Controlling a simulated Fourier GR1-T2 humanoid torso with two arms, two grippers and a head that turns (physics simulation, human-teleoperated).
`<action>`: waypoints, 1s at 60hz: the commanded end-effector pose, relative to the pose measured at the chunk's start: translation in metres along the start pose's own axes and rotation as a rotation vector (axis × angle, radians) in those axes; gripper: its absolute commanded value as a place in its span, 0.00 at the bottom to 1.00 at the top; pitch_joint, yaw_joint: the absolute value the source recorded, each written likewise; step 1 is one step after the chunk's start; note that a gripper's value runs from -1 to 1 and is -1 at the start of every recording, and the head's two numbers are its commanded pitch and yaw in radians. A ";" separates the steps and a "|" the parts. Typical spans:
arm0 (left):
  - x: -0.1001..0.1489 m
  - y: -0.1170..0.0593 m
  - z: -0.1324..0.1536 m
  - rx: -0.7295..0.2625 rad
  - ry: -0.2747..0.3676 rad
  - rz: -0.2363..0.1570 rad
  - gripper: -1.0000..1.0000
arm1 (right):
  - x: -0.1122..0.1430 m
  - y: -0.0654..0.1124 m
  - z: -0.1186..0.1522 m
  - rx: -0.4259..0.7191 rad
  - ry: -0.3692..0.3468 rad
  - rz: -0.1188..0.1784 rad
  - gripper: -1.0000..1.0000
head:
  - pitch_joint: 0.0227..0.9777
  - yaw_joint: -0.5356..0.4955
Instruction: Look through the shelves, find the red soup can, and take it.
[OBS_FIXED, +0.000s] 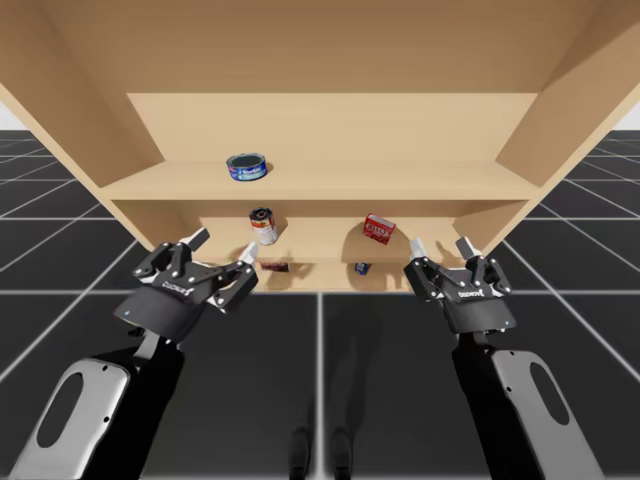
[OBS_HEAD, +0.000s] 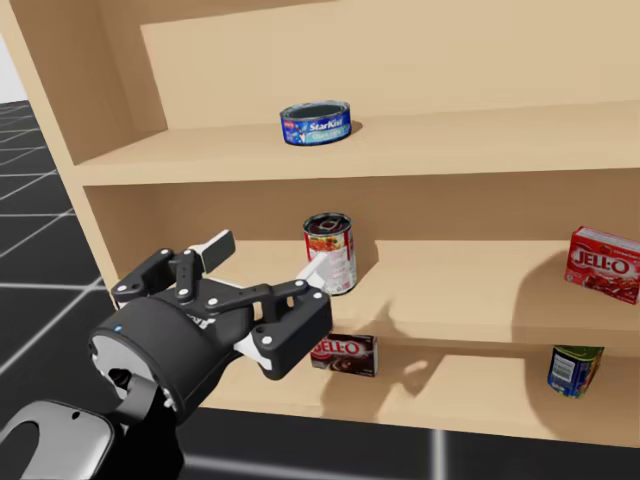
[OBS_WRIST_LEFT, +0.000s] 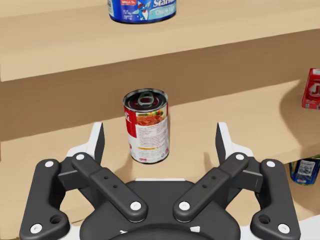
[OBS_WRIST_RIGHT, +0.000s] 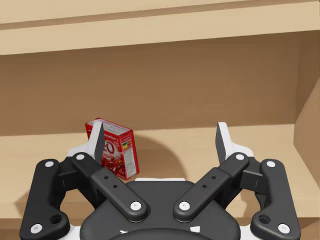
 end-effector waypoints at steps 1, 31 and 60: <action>0.005 -0.015 -0.023 -0.022 0.029 0.011 0.00 | 0.001 -0.001 0.000 -0.003 0.003 -0.009 0.00 | 0.52 0.75; -0.024 -0.006 -0.113 0.085 0.118 0.067 0.00 | 0.002 -0.004 0.000 -0.004 0.006 -0.021 0.00 | 0.52 0.73; -0.043 -0.003 -0.135 0.109 0.171 0.034 0.88 | 0.002 -0.006 0.000 -0.011 0.011 -0.022 0.00 | 0.51 0.72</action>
